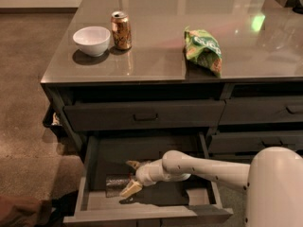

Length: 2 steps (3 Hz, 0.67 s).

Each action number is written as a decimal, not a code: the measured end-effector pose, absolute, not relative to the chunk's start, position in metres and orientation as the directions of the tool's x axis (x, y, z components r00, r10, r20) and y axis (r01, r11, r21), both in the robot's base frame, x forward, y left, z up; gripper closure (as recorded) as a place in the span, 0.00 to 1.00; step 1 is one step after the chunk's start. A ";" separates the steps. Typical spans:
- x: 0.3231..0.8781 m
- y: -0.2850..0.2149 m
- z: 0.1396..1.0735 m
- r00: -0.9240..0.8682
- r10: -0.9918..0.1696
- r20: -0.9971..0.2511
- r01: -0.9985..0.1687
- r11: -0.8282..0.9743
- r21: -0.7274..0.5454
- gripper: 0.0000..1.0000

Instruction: Pick water bottle from middle drawer and place on counter

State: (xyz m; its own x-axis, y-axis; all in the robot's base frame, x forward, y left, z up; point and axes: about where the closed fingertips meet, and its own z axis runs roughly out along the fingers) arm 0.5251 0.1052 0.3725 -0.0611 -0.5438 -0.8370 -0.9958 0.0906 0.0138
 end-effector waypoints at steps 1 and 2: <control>0.525 0.111 0.370 -0.060 -0.536 -0.842 -0.996 0.092 0.013 0.45; 0.525 0.111 0.373 -0.060 -0.536 -0.842 -0.996 0.092 0.013 0.68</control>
Offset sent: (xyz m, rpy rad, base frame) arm 0.0008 0.0071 0.0011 0.0406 -0.0411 -0.0184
